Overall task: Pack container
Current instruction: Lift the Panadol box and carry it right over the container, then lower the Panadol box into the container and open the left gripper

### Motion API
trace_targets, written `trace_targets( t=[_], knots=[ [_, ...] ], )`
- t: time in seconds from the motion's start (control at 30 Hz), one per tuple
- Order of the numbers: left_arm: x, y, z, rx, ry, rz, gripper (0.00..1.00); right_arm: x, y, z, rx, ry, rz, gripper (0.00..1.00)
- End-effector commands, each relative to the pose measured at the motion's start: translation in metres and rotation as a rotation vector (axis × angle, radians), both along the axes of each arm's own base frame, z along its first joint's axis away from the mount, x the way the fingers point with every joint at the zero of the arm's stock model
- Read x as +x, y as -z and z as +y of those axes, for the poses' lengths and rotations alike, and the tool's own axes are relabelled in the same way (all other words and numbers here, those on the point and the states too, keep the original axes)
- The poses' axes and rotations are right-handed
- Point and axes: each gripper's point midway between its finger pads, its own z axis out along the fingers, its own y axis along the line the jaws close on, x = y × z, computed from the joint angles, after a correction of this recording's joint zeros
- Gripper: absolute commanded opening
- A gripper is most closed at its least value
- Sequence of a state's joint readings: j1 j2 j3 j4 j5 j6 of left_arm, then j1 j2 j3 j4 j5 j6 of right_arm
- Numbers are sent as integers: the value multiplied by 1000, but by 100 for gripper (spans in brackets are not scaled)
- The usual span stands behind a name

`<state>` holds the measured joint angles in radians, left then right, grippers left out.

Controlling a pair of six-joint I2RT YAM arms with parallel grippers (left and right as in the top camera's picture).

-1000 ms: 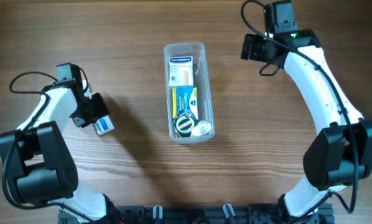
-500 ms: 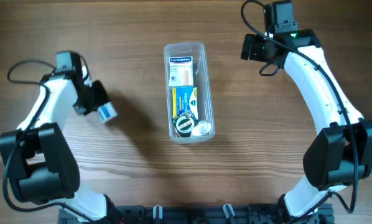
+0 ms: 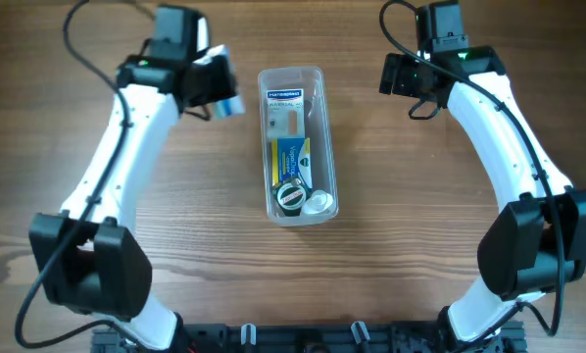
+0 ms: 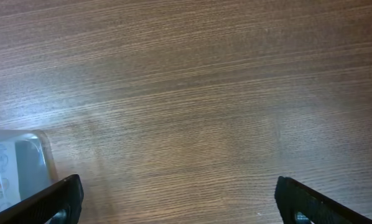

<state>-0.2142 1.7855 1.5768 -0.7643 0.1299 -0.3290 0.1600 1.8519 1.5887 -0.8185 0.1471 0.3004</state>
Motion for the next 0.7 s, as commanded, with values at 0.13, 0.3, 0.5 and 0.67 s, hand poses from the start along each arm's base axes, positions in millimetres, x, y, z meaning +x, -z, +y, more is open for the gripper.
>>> trace_targets(
  t=[0.13,0.3,0.5,0.67],
  knots=[
    [-17,-27,-85,7,124,-104,49,3,-15,-2,-8,-3,-37,100],
    [-29,-23,-110,74,161,-124,49,3,-15,-2,-8,-3,-37,100],
    [-39,15,-124,85,155,-17,49,3,-15,-2,-8,-3,-37,100],
    [-45,33,-120,95,117,54,49,3,-15,-2,-8,-3,-37,100]
  ],
)
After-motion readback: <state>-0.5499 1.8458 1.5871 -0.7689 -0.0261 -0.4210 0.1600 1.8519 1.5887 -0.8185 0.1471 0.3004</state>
